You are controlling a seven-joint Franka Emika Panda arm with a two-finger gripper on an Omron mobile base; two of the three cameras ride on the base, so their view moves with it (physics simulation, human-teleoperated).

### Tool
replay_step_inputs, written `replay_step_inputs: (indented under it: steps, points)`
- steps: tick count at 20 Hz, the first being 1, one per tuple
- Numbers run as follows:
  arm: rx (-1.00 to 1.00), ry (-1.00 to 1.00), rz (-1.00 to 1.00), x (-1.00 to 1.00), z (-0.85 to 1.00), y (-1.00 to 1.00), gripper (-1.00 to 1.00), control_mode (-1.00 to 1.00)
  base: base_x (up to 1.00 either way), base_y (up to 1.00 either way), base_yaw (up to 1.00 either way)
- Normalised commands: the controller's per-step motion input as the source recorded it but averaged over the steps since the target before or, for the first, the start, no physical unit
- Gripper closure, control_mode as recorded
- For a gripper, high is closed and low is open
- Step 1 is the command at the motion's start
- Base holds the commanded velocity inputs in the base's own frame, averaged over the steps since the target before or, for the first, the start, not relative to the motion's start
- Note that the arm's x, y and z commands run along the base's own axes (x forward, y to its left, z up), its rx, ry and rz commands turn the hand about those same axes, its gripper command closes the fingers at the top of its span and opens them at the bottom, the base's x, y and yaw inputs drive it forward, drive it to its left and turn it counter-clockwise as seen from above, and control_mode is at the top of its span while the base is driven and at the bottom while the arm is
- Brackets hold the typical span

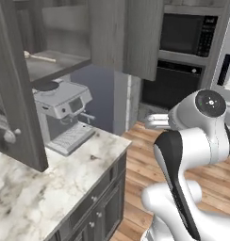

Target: Locate and retrieve the sponge and dish brush from the cabinet. Place them next to the sink.

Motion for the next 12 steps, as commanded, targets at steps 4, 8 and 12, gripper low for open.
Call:
replay_step_inputs:
  steps: [4, 8, 12]
  points:
    - [0.0, 0.0, 0.0, 0.0, 0.0, 0.0, 1.0, 1.0, 0.0, 0.0, -0.5]
    - [0.0, 0.0, 0.0, 0.0, 0.0, 0.0, 1.0, 1.0, 0.03, -0.06, -0.41]
    - [0.0, 0.0, 0.0, 0.0, 0.0, 0.0, 1.0, 1.0, 0.0, 0.0, -0.46]
